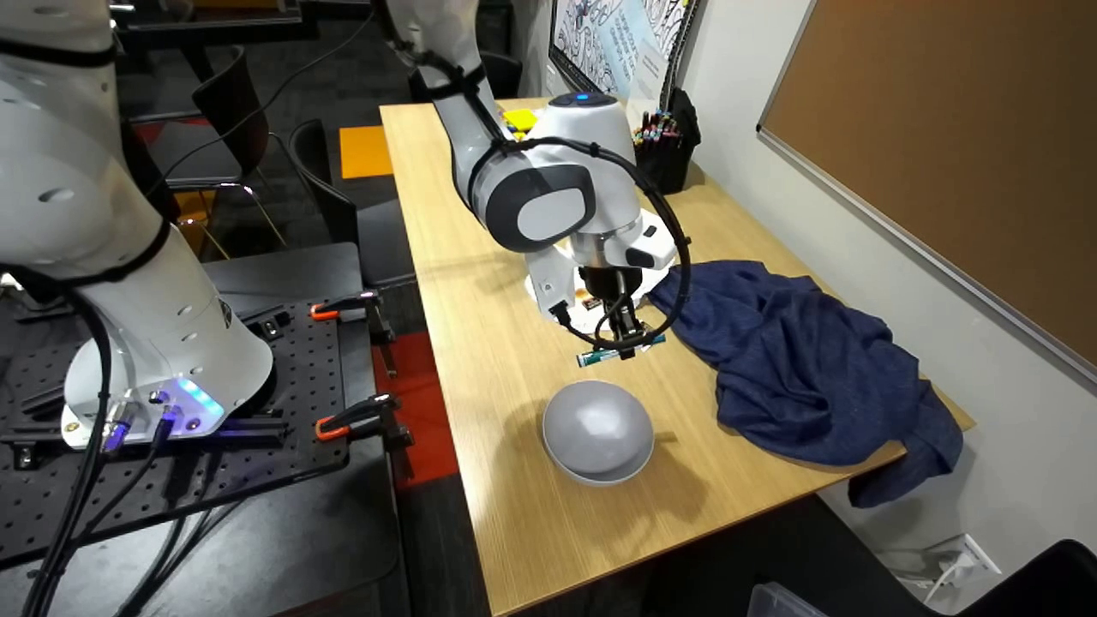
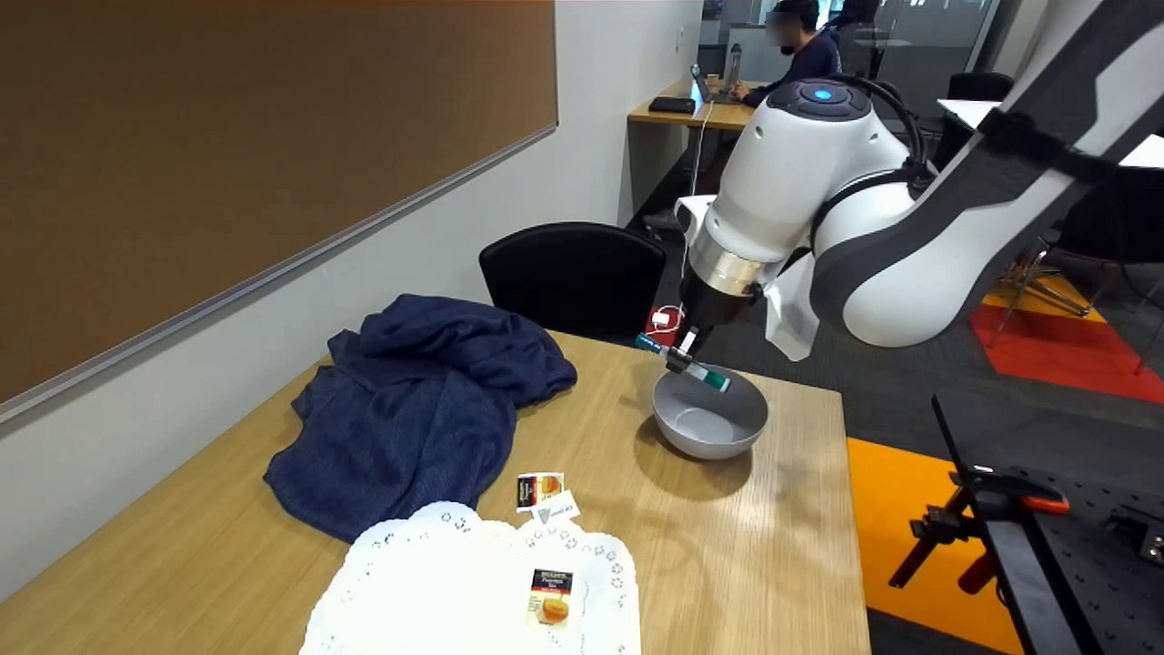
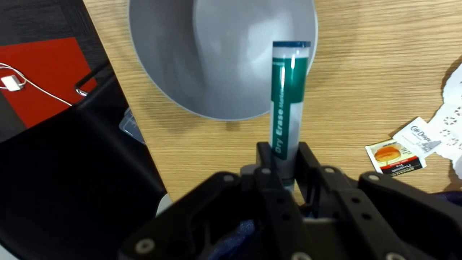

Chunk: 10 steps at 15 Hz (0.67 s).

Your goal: Pick up the pen from the table and put it in the grey bowl.

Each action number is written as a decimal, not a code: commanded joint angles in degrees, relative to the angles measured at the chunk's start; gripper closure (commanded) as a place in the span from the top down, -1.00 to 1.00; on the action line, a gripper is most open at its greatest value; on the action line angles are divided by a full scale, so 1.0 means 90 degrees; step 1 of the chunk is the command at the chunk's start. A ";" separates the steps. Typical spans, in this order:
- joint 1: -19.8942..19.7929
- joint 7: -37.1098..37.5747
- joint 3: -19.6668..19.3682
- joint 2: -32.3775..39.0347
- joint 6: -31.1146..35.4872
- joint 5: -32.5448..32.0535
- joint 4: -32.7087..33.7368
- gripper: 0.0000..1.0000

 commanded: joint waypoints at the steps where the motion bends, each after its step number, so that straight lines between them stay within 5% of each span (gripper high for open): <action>1: -0.0047 0.0162 -0.0057 0.0207 0.0065 0.0282 0.0079 -0.90; 10: -0.1271 -0.0150 0.0848 0.0826 0.0206 0.1263 0.0287 -0.90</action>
